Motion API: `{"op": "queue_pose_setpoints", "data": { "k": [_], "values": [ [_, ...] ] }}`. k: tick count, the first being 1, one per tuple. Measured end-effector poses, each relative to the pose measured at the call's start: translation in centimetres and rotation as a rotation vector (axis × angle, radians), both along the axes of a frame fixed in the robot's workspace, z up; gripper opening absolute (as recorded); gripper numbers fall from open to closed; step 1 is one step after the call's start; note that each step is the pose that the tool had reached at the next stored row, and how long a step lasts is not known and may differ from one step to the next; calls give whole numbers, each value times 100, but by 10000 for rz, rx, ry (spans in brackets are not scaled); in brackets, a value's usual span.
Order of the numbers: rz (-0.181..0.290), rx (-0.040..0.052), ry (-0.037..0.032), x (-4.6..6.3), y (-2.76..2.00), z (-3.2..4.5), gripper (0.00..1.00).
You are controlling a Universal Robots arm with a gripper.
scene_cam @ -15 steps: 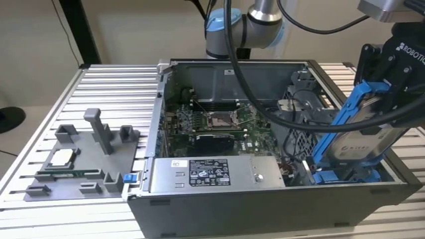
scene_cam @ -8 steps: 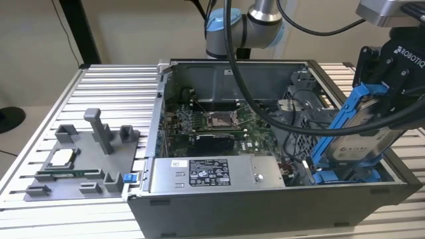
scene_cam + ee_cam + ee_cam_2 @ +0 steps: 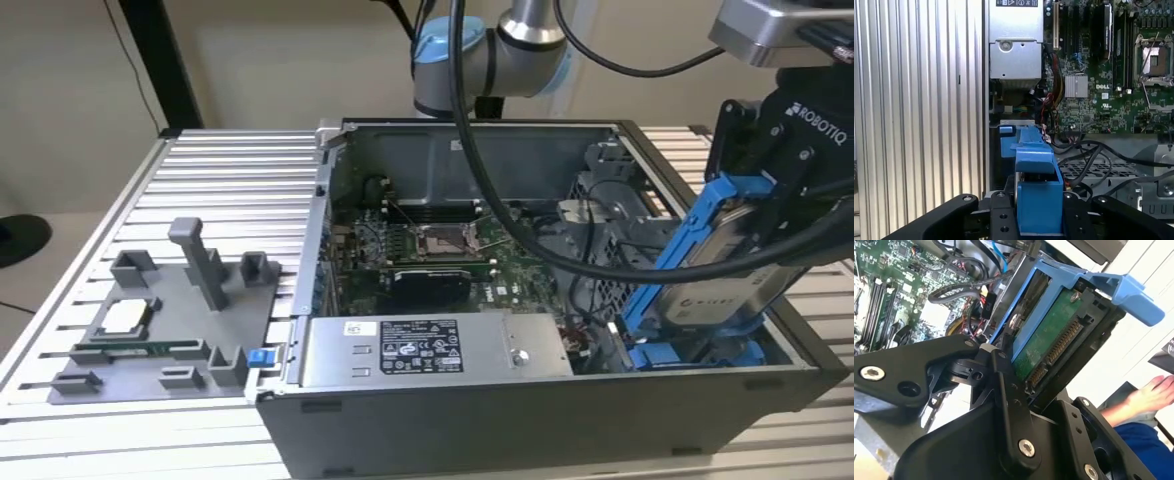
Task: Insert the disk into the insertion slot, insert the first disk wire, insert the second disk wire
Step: 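Insert the disk into the insertion slot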
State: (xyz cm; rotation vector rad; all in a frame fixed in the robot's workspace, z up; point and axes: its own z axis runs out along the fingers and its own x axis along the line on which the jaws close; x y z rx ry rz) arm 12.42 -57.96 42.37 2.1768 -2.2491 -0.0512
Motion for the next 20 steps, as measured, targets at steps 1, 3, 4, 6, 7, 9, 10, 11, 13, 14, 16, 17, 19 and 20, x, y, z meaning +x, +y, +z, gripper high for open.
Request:
{"op": "queue_pose_setpoints", "data": {
  "k": [1,3,4,6,7,9,10,11,13,14,16,17,19,20],
  "values": [
    [0,16,-4,0,0,-7,0],
    [0,68,-18,0,0,-25,0],
    [0,96,-26,0,0,-35,0],
    [0,154,-38,0,0,-58,0],
    [-1,185,-47,0,0,-66,0],
    [0,253,-68,0,0,-88,0],
    [0,272,-70,0,-2,-94,0],
    [0,283,-71,0,-6,-98,0],
    [0,301,-73,0,-19,-105,0],
    [0,312,-73,0,-31,-107,0],
    [2,320,-73,2,-48,-114,0],
    [2,324,-73,2,-52,-125,0],
    [2,322,-74,2,-59,-149,0],
    [1,325,-75,2,-61,-164,0]
  ]
}}
